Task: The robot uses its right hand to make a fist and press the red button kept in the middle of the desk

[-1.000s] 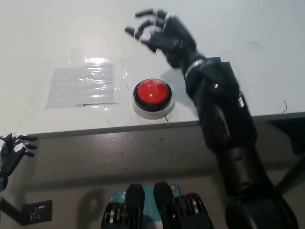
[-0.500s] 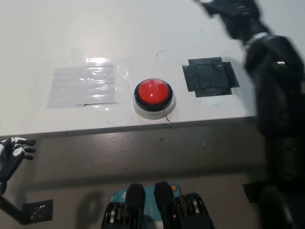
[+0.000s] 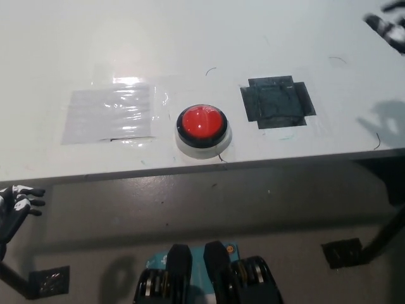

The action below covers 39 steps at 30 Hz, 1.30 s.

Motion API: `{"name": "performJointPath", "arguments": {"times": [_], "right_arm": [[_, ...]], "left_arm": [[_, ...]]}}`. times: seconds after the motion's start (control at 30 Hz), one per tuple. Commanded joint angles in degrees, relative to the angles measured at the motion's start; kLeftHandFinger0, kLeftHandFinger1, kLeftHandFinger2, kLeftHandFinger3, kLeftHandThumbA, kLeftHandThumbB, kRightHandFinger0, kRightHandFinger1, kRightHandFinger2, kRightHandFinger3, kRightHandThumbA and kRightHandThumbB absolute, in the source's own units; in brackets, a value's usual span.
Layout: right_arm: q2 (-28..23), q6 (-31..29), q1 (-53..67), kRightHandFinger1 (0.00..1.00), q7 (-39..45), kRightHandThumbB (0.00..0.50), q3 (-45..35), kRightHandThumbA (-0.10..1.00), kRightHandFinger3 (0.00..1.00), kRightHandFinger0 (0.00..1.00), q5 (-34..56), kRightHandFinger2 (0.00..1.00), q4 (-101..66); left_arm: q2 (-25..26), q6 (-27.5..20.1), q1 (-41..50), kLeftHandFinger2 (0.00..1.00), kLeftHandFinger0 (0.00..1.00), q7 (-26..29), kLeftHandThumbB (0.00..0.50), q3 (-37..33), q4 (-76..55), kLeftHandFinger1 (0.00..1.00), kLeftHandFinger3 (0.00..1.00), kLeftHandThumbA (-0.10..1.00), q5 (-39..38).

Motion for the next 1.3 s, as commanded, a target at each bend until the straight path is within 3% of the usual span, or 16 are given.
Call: {"name": "performJointPath", "arguments": {"times": [0.0,0.03,0.1,0.27,0.33,0.5,0.57,0.6,0.63,0.77,0.83,1.0,1.07,1.17,1.23,1.27], "right_arm": [[-2.3,0.0,1.9,0.11,-0.7,0.116,-2.4,0.89,0.47,0.00,4.0,0.38,-3.2],[-2.3,0.0,4.1,0.12,-1.4,0.088,-3.7,0.87,0.48,0.00,4.0,0.38,-3.5],[-2.0,0.0,5.8,0.12,-1.9,0.103,-4.7,0.87,0.48,0.00,3.9,0.39,-4.0],[-0.4,0.0,11.7,0.10,-2.0,0.079,-6.7,0.85,0.52,0.00,4.1,0.38,-5.4],[0.5,-0.4,13.1,0.13,-3.0,0.098,-7.3,0.83,0.53,0.00,3.5,0.43,-5.7],[1.6,0.0,15.0,0.25,-4.6,0.077,-8.5,0.81,0.59,0.02,4.4,0.54,-5.4],[2.1,0.0,16.0,0.31,-4.5,0.065,-8.9,0.83,0.62,0.04,4.2,0.54,-5.1],[2.0,-0.6,16.2,0.32,-4.4,0.061,-8.7,0.82,0.63,0.05,3.7,0.55,-4.7],[2.1,-1.1,16.5,0.32,-4.3,0.060,-8.7,0.82,0.63,0.04,3.5,0.55,-4.3],[1.7,-0.9,16.4,0.26,-4.8,0.064,-8.4,0.82,0.58,0.01,2.7,0.53,-4.0],[1.4,-1.6,16.6,0.25,-4.6,0.068,-8.1,0.83,0.60,0.00,2.2,0.55,-3.4],[1.2,-0.7,16.3,0.11,-4.4,0.112,-8.5,0.81,0.44,0.00,3.5,0.38,-2.2],[0.5,-0.1,16.0,0.15,-4.5,0.117,-7.9,0.84,0.45,0.04,2.7,0.38,-2.1],[0.7,0.0,15.7,0.13,-5.1,0.119,-8.0,0.81,0.44,0.02,3.0,0.36,-2.2],[1.1,0.0,15.5,0.22,-5.4,0.103,-8.5,0.79,0.49,0.07,3.3,0.45,-2.3],[1.1,0.0,15.5,0.24,-5.6,0.104,-8.5,0.79,0.46,0.08,3.3,0.43,-2.3]], "left_arm": [[1.9,-0.7,-0.7,0.61,0.53,-0.3,0.000,0.7,-1.5,0.55,0.64,0.51,-0.4],[1.9,-0.3,-0.7,0.64,0.55,-0.4,0.000,0.8,-1.6,0.57,0.66,0.51,-0.7],[2.4,0.1,-1.2,0.66,0.56,-0.2,0.003,0.4,-1.9,0.58,0.68,0.52,0.4],[2.6,-0.3,-1.3,0.60,0.51,-0.6,0.003,0.4,-1.3,0.53,0.63,0.53,-0.1],[2.6,0.0,-1.2,0.64,0.55,-0.4,0.000,0.4,-1.8,0.57,0.64,0.54,0.0],[2.6,-0.5,-1.9,0.60,0.52,-0.6,0.001,0.3,-1.2,0.54,0.62,0.52,-0.2],[2.5,-0.7,-2.0,0.59,0.51,-0.7,0.000,0.5,-1.0,0.53,0.61,0.51,-0.7],[2.4,-1.6,-2.2,0.54,0.43,-0.8,0.000,0.6,-0.5,0.47,0.59,0.50,-0.9],[2.4,-1.1,-2.3,0.60,0.50,-0.3,0.012,0.5,-0.5,0.53,0.62,0.51,-0.3],[1.8,-1.5,-2.2,0.59,0.49,-0.3,0.000,0.7,-0.4,0.52,0.64,0.51,-0.7],[1.8,-1.7,-2.2,0.61,0.51,-0.1,0.003,0.6,-0.3,0.54,0.65,0.51,-0.3],[1.8,-1.7,-2.1,0.64,0.55,-0.2,0.000,0.5,-0.6,0.57,0.65,0.51,-0.3],[1.4,-1.5,-2.0,0.63,0.55,-0.2,0.002,0.6,-0.9,0.56,0.64,0.51,-0.8],[1.4,-1.0,-1.8,0.66,0.60,0.1,0.002,0.5,-1.4,0.60,0.67,0.51,-0.4],[1.5,-1.3,-1.8,0.66,0.59,0.0,0.000,0.4,-1.2,0.60,0.67,0.51,-0.1],[1.5,-1.3,-1.8,0.71,0.63,-0.1,0.000,0.4,-1.3,0.65,0.71,0.52,-0.2]]}}
